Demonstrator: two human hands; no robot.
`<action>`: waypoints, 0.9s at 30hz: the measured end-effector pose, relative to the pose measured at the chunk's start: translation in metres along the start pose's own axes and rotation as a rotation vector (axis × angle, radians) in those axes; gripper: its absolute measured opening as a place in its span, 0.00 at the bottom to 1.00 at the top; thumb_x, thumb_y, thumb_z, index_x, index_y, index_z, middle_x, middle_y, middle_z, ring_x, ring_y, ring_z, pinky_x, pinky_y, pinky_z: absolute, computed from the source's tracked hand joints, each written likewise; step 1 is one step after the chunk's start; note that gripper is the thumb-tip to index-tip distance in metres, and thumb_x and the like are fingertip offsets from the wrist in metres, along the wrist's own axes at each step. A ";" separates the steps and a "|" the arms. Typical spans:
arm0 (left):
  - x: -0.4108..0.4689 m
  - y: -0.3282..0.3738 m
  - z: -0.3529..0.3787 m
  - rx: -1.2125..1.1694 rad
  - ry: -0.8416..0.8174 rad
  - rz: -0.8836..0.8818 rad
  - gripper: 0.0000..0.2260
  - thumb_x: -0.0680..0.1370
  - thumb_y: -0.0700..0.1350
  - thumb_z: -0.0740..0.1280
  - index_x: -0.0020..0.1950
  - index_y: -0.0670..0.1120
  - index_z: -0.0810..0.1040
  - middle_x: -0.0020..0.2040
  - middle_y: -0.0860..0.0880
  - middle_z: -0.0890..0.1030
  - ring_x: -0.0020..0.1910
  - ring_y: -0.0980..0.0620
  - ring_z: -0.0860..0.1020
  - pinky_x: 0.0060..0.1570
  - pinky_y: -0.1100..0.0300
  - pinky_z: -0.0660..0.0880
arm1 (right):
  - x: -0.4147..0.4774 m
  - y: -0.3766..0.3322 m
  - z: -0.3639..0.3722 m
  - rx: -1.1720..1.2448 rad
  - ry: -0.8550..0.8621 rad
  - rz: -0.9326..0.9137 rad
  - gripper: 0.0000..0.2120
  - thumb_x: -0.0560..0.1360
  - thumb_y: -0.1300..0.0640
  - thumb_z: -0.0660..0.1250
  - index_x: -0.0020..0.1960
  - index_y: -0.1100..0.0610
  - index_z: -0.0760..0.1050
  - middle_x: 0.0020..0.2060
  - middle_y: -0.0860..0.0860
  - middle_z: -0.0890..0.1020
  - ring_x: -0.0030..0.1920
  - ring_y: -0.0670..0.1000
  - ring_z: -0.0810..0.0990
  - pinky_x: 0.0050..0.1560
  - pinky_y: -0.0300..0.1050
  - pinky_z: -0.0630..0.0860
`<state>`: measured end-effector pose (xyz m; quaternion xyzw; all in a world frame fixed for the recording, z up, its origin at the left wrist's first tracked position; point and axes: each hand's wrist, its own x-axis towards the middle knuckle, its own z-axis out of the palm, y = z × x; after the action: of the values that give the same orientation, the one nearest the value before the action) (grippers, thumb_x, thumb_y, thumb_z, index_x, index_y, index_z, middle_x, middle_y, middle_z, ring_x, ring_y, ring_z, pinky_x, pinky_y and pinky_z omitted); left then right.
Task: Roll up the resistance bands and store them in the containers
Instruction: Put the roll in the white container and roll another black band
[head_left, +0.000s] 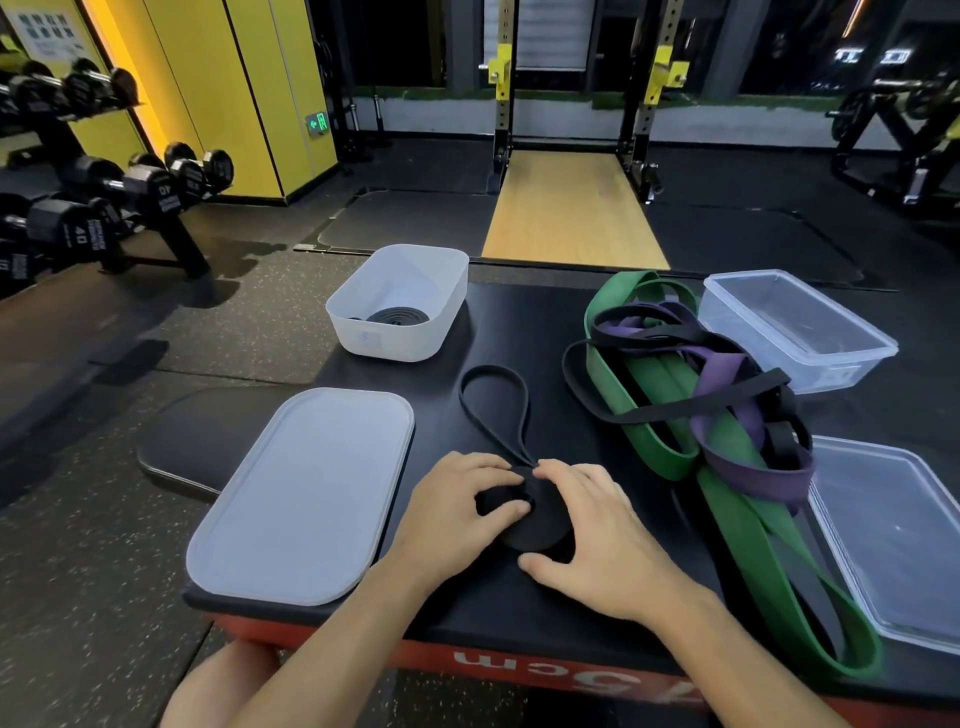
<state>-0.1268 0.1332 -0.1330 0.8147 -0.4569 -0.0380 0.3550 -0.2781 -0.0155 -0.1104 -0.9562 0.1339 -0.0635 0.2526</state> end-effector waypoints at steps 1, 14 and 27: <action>0.001 -0.002 0.000 -0.025 0.003 -0.003 0.13 0.76 0.59 0.73 0.59 0.60 0.85 0.62 0.65 0.80 0.61 0.64 0.73 0.62 0.61 0.71 | 0.000 0.004 -0.005 0.024 -0.053 0.007 0.41 0.68 0.35 0.72 0.75 0.38 0.57 0.64 0.34 0.62 0.70 0.42 0.61 0.72 0.46 0.65; -0.004 0.008 0.001 -0.035 0.054 0.020 0.05 0.77 0.51 0.74 0.49 0.56 0.78 0.53 0.62 0.72 0.52 0.58 0.76 0.49 0.62 0.75 | 0.010 -0.012 -0.006 0.051 -0.030 0.130 0.45 0.62 0.33 0.74 0.73 0.37 0.58 0.63 0.41 0.64 0.67 0.48 0.64 0.66 0.47 0.69; -0.001 -0.002 0.002 -0.135 0.027 -0.011 0.07 0.75 0.54 0.76 0.51 0.56 0.87 0.52 0.64 0.80 0.54 0.60 0.79 0.55 0.62 0.76 | -0.001 -0.004 0.014 -0.093 0.097 0.060 0.42 0.66 0.24 0.64 0.75 0.43 0.66 0.74 0.37 0.64 0.70 0.46 0.61 0.74 0.49 0.62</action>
<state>-0.1265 0.1336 -0.1361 0.7919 -0.4439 -0.0600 0.4150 -0.2751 -0.0055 -0.1200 -0.9582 0.1773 -0.0958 0.2029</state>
